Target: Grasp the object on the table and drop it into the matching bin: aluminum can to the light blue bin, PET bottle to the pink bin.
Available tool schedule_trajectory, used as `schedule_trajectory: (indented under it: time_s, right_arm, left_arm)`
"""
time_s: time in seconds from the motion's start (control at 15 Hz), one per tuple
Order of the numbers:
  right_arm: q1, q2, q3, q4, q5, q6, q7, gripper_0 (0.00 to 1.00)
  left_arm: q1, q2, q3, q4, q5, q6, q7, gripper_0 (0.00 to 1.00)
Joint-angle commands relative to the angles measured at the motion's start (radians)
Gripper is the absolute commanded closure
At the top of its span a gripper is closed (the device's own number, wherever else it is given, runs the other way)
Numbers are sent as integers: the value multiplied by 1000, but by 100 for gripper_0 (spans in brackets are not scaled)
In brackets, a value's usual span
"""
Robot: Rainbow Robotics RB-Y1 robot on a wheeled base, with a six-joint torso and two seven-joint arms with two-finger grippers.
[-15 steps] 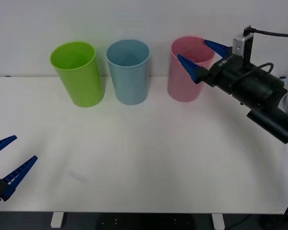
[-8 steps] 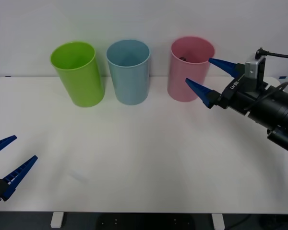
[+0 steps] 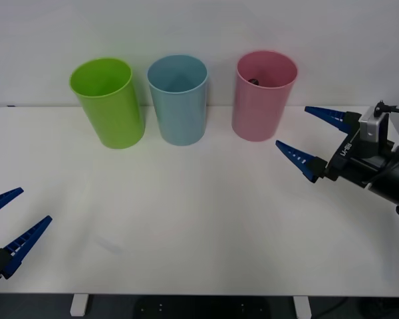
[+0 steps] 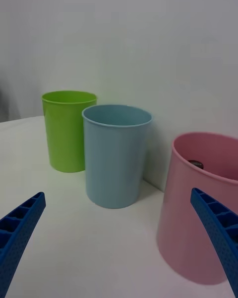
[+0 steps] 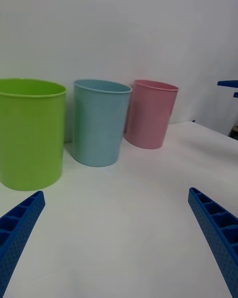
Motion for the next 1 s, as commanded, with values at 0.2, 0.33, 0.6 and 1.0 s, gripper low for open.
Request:
schedule_trajectory:
  time_s: [0.2,0.33,0.6,1.0]
  right_arm:
    - [93,1,-56,-26,-18,-91,-5,0]
    - [141,1,-64,-58,-18,-91,-13,0]
    - [247,1,-76,-107,-37,-91,-20,0]
    - [348,1,-104,-142,-46,-95,-19,0]
  left_arm:
    - [0,0,0,0,0,0,0,0]
    - [0,0,0,0,0,0,0,0]
    - [0,0,0,0,0,0,0,0]
    - [0,0,0,0,0,0,0,0]
